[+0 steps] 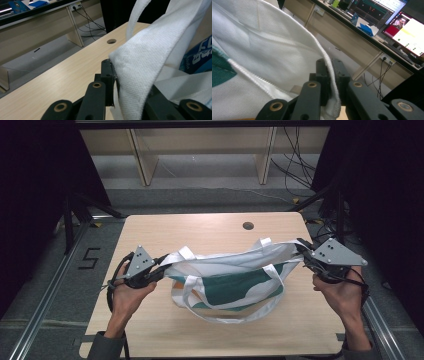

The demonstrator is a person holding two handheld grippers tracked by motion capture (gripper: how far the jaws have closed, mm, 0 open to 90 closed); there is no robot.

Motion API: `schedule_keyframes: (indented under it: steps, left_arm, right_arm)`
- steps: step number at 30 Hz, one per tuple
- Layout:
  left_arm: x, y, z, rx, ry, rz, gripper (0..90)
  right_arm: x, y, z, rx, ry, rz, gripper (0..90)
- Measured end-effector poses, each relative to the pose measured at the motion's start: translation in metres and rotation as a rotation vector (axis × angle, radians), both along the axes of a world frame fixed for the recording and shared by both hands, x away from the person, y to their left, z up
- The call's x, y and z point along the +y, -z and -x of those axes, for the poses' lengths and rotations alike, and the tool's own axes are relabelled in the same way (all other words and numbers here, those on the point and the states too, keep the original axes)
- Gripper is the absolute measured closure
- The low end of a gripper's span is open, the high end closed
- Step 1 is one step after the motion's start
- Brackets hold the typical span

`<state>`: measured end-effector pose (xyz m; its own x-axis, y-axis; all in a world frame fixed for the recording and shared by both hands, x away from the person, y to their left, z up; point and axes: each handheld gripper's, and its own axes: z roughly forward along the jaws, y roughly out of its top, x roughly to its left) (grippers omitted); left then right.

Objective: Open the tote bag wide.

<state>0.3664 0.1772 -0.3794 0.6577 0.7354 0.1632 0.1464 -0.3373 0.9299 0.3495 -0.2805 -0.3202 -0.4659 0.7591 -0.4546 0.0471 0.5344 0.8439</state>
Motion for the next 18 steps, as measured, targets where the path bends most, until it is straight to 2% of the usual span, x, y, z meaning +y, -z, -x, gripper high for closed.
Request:
schedule_keyframes:
  steps: [3, 6, 7, 9, 11, 13, 14, 15, 16, 17, 18]
  left_arm:
    - [0.0, 0.002, -0.001, 0.012, -0.002, 0.008, 81.3]
    - [0.001, 0.0, -0.003, 0.027, -0.009, 0.044, 82.0]
    - [0.001, 0.0, -0.003, 0.028, -0.012, 0.046, 82.1]
    - [0.0, -0.002, -0.004, 0.018, -0.023, 0.039, 82.1]
    - [0.0, -0.003, -0.01, 0.006, -0.042, 0.036, 82.2]
    - [-0.001, 0.004, -0.029, 0.02, -0.063, 0.057, 82.2]
    - [-0.001, 0.009, -0.038, 0.014, -0.046, 0.069, 82.2]
    - [-0.001, 0.009, -0.038, 0.014, -0.046, 0.069, 82.4]
    - [-0.002, 0.013, -0.043, 0.029, -0.048, 0.073, 82.3]
    - [-0.003, 0.019, -0.049, 0.044, -0.042, 0.086, 82.3]
    - [-0.005, 0.026, -0.053, 0.078, -0.038, 0.095, 81.7]
  right_arm:
    - [0.0, 0.001, 0.0, 0.009, -0.001, -0.012, 85.1]
    - [0.0, 0.001, -0.001, 0.01, 0.005, -0.029, 84.8]
    - [-0.001, -0.002, -0.003, 0.022, -0.007, -0.059, 84.7]
    - [0.0, -0.004, -0.007, 0.018, -0.014, -0.063, 84.7]
    - [0.005, -0.004, -0.015, 0.007, 0.004, -0.053, 84.9]
    - [0.008, -0.001, -0.032, 0.009, 0.039, -0.046, 85.0]
    - [0.008, 0.002, -0.039, 0.019, 0.047, -0.045, 85.0]
    - [0.008, 0.002, -0.039, 0.019, 0.047, -0.045, 85.0]
    - [0.006, 0.008, -0.048, 0.028, 0.054, -0.06, 84.9]
    - [0.006, 0.008, -0.048, 0.028, 0.054, -0.06, 84.9]
    - [0.006, 0.011, -0.051, 0.04, 0.057, -0.064, 84.8]
